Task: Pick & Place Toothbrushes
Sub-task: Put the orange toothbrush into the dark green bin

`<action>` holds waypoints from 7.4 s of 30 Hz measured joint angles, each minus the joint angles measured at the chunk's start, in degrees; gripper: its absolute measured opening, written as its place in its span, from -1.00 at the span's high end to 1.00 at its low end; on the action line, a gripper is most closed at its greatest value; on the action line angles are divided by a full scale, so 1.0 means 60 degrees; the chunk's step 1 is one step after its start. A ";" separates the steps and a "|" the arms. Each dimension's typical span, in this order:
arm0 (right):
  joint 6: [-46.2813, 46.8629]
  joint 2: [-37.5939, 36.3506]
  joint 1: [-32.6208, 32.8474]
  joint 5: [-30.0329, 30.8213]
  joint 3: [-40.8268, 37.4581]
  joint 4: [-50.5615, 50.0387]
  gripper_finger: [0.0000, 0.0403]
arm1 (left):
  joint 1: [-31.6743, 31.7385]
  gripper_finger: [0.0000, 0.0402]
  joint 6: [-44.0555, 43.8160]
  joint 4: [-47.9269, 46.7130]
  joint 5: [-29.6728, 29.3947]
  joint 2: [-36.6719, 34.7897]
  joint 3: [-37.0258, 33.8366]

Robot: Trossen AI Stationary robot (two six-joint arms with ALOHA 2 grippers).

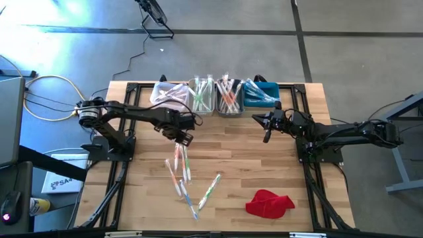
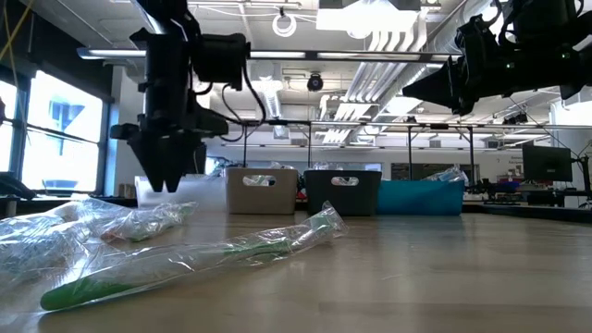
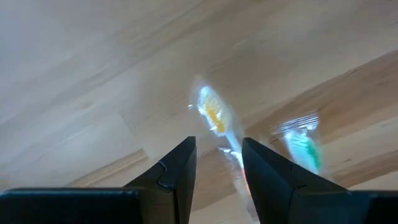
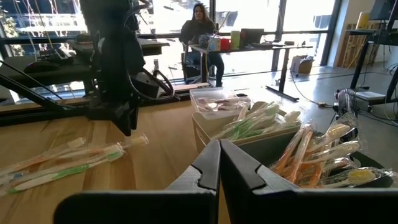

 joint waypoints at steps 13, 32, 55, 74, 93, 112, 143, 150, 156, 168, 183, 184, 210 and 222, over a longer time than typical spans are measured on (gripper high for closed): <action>0.0000 0.0001 0.0000 -0.0002 -0.0002 0.0000 0.98 | 0.0000 0.37 -0.0291 0.1378 0.0591 0.0000 -0.0913; 0.0000 0.0003 0.0000 -0.0002 -0.0011 -0.0026 0.98 | -0.0004 0.37 -0.0226 0.1717 0.0549 0.0644 -0.0875; -0.0004 0.0003 0.0000 0.0002 -0.0018 -0.0062 0.98 | 0.0000 0.96 0.0991 0.1798 0.0077 0.0721 -0.0893; -0.1303 0.0002 0.0000 0.0005 -0.0015 -0.0105 0.98 | 0.0011 0.92 0.1228 0.2375 0.0024 0.0739 -0.0907; -0.3501 -0.0001 -0.0001 0.0277 0.0000 0.1108 0.98 | 0.1681 0.92 0.4676 0.2497 0.0283 0.0765 0.1463; -0.2659 0.0002 -0.1304 -0.1210 0.0000 0.0474 0.98 | 0.3032 0.92 0.7952 0.5989 0.2537 0.0750 0.1770; -0.1143 0.0003 -0.2183 -0.2024 0.0000 0.0522 0.95 | 0.2486 0.92 0.9533 1.1881 0.5002 0.0896 0.1785; -0.0936 0.0003 -0.2182 -0.2024 0.0000 0.0535 0.65 | 0.2273 0.92 0.9557 1.2090 0.5007 0.0900 0.1785; -0.0282 0.0085 -0.2182 -0.2244 -0.0004 0.0775 0.34 | 0.2237 0.92 0.9545 1.2147 0.4997 0.0900 0.1785; 0.0550 0.3083 -0.1894 -0.2523 0.0152 0.4025 0.33 | 0.2237 0.92 0.9699 1.2162 0.4986 0.0900 0.1781; 0.0553 0.6459 -0.1282 -0.2544 0.2631 0.4313 0.33 | 0.2237 0.92 0.9762 1.2161 0.4971 0.0900 0.1777; 0.0586 0.6565 -0.1282 -0.2570 0.2733 0.4313 0.33 | 0.2237 0.92 0.9818 1.2152 0.4972 0.0900 0.1777; 0.0463 0.6880 -0.1286 -0.3510 0.3311 0.4237 0.88 | 0.2237 0.92 1.0042 1.2088 0.5001 0.0900 0.1774; 0.0448 0.6880 -0.1290 -0.3510 0.3311 0.4248 0.95 | 0.2237 0.92 1.0040 1.2079 0.4997 0.0900 0.1774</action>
